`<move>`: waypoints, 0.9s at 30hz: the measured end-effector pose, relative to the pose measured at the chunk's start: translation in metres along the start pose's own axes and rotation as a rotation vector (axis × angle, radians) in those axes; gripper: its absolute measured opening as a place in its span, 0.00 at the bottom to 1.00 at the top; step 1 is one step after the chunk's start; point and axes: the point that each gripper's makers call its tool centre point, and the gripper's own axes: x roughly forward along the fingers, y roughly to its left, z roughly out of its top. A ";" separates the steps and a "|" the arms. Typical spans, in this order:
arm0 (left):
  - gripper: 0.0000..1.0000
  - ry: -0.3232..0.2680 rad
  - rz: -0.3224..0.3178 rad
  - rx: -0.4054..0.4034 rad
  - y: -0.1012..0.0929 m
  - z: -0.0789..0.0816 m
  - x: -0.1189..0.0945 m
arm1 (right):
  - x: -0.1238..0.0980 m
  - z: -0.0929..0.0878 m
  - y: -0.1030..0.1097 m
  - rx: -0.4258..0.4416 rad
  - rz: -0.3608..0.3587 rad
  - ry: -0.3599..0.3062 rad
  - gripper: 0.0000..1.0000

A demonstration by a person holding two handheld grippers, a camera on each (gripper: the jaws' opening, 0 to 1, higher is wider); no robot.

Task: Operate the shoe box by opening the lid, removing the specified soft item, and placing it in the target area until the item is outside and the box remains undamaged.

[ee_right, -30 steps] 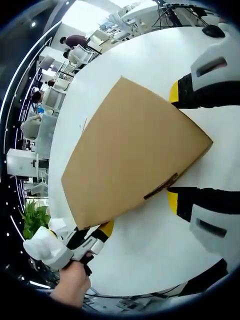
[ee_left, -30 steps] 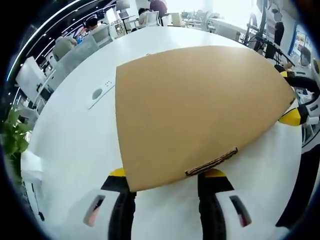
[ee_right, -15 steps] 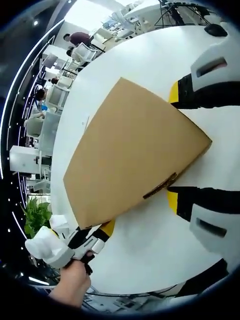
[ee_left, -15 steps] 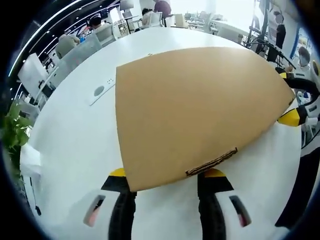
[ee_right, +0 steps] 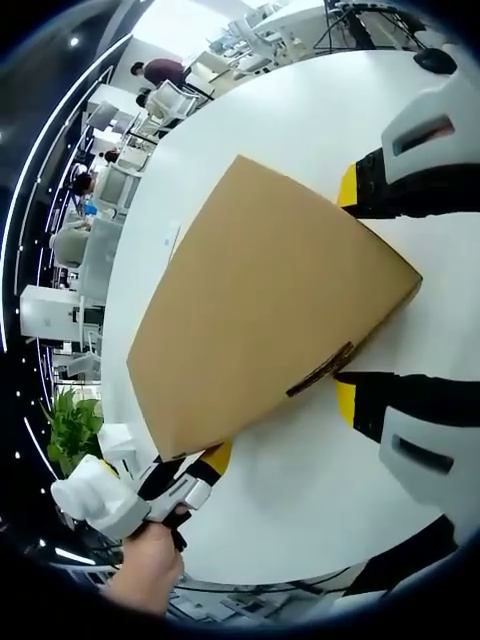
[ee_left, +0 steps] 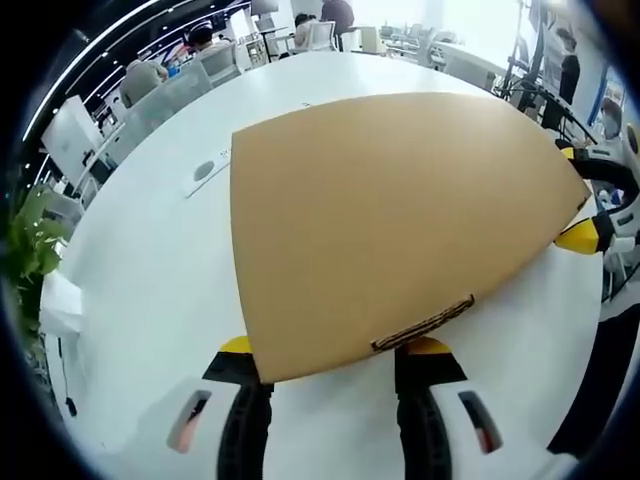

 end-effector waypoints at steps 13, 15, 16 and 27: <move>0.48 0.000 0.018 -0.039 -0.006 -0.010 -0.005 | 0.001 -0.001 0.000 -0.035 0.036 -0.010 0.61; 0.48 0.007 0.019 -0.052 -0.007 -0.011 -0.006 | 0.002 -0.001 0.000 -0.041 0.042 -0.013 0.61; 0.48 0.006 0.020 -0.053 -0.007 -0.011 -0.006 | 0.002 -0.001 0.000 -0.042 0.042 -0.015 0.61; 0.47 -0.006 0.016 -0.092 -0.012 -0.018 -0.010 | 0.003 -0.002 0.001 -0.076 0.056 -0.025 0.61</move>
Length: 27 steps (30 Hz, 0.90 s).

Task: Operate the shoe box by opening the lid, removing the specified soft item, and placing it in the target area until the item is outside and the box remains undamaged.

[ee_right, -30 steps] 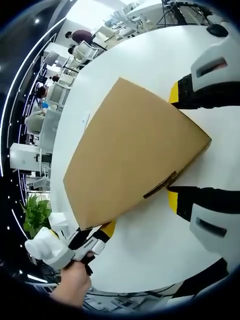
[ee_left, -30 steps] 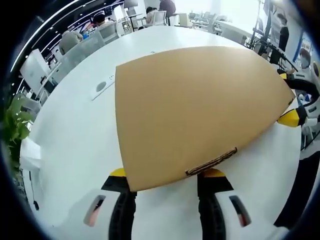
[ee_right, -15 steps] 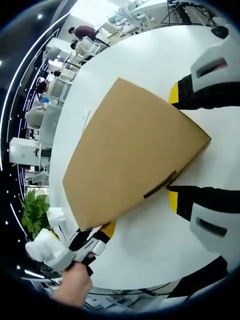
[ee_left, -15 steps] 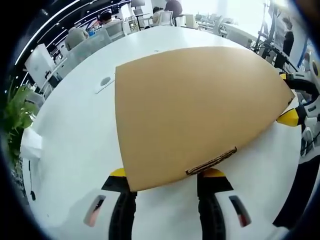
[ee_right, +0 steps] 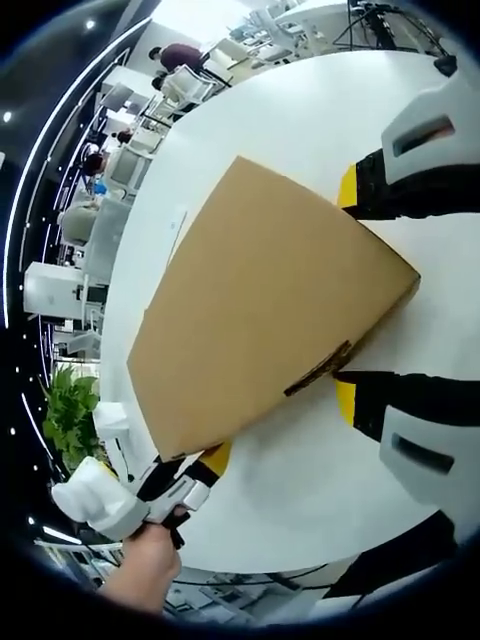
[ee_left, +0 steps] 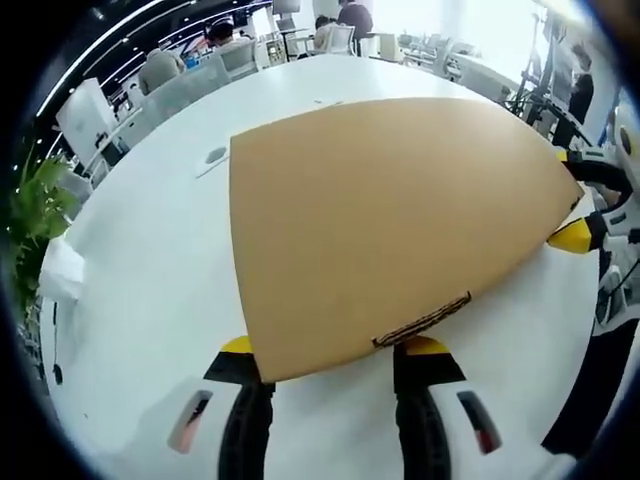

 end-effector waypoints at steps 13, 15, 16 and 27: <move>0.47 0.010 0.008 -0.023 -0.002 -0.007 -0.003 | -0.002 -0.001 0.001 -0.015 0.019 -0.006 0.61; 0.46 0.003 0.008 -0.022 -0.003 -0.008 -0.004 | -0.003 -0.002 0.001 -0.017 0.024 0.001 0.61; 0.46 -0.005 0.007 -0.019 -0.003 -0.008 -0.004 | -0.003 -0.002 0.001 -0.018 0.024 0.003 0.61; 0.46 -0.034 0.015 -0.032 -0.009 -0.014 -0.010 | -0.006 -0.006 0.005 -0.033 0.029 0.003 0.60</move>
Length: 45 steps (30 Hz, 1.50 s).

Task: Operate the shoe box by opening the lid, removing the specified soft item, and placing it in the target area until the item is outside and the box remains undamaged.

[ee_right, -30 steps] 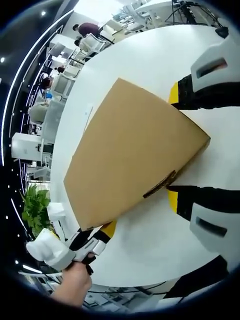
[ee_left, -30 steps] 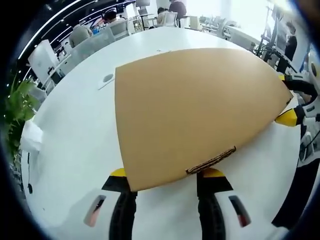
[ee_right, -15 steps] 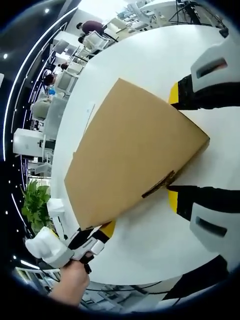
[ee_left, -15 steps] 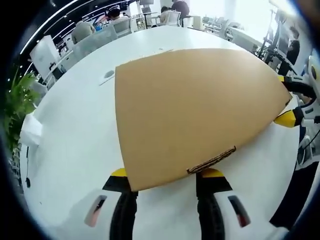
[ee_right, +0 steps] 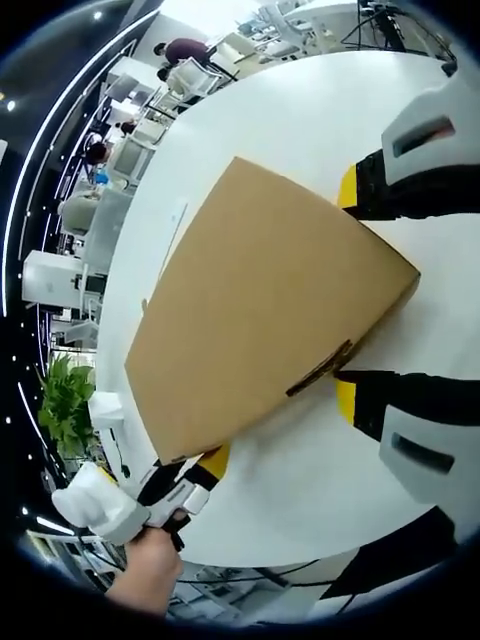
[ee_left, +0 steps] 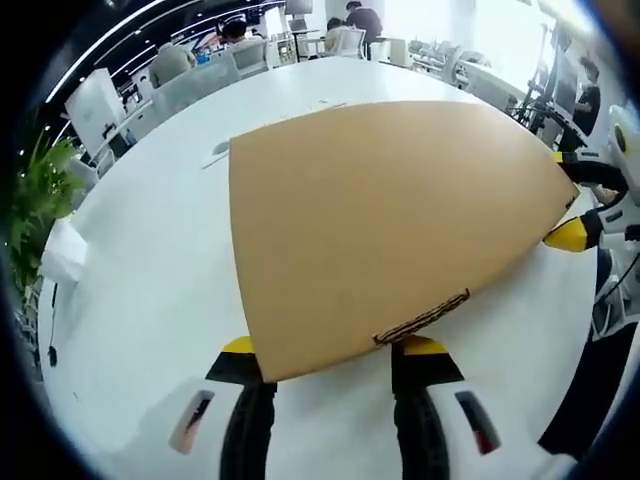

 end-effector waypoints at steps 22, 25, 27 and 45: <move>0.46 -0.025 0.026 -0.042 -0.007 -0.017 -0.009 | -0.007 -0.004 0.007 -0.028 0.028 0.002 0.60; 0.46 -0.029 0.029 -0.045 -0.008 -0.020 -0.009 | -0.009 -0.004 0.008 -0.035 0.033 0.007 0.60; 0.46 -0.031 0.030 -0.049 -0.010 -0.022 -0.010 | -0.010 -0.005 0.009 -0.040 0.040 0.007 0.60; 0.40 -0.040 0.079 -0.023 -0.016 -0.033 -0.019 | -0.014 -0.009 0.012 -0.060 0.054 0.015 0.60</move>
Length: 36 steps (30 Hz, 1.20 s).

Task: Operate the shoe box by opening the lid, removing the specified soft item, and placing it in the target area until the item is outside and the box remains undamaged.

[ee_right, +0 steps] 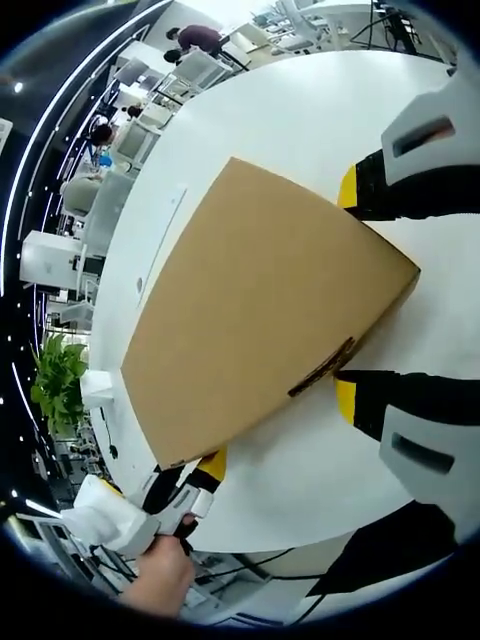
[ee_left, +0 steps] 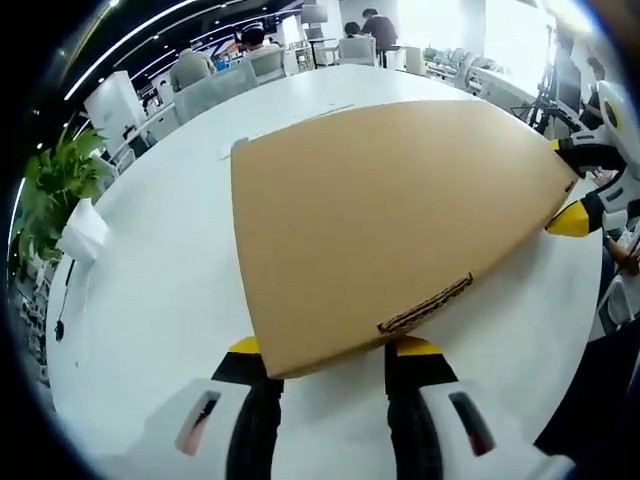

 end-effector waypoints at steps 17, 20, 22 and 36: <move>0.43 -0.017 -0.009 -0.088 -0.018 -0.017 -0.017 | -0.012 -0.012 0.013 -0.029 0.028 -0.005 0.61; 0.44 -0.033 -0.005 -0.083 -0.023 -0.019 -0.018 | -0.014 -0.012 0.015 -0.032 0.031 -0.001 0.61; 0.44 -0.037 -0.009 -0.096 -0.025 -0.022 -0.022 | -0.015 -0.012 0.015 -0.036 0.037 0.003 0.61; 0.44 -0.055 0.015 -0.130 -0.030 -0.037 -0.029 | -0.021 -0.013 0.024 -0.071 0.067 -0.002 0.61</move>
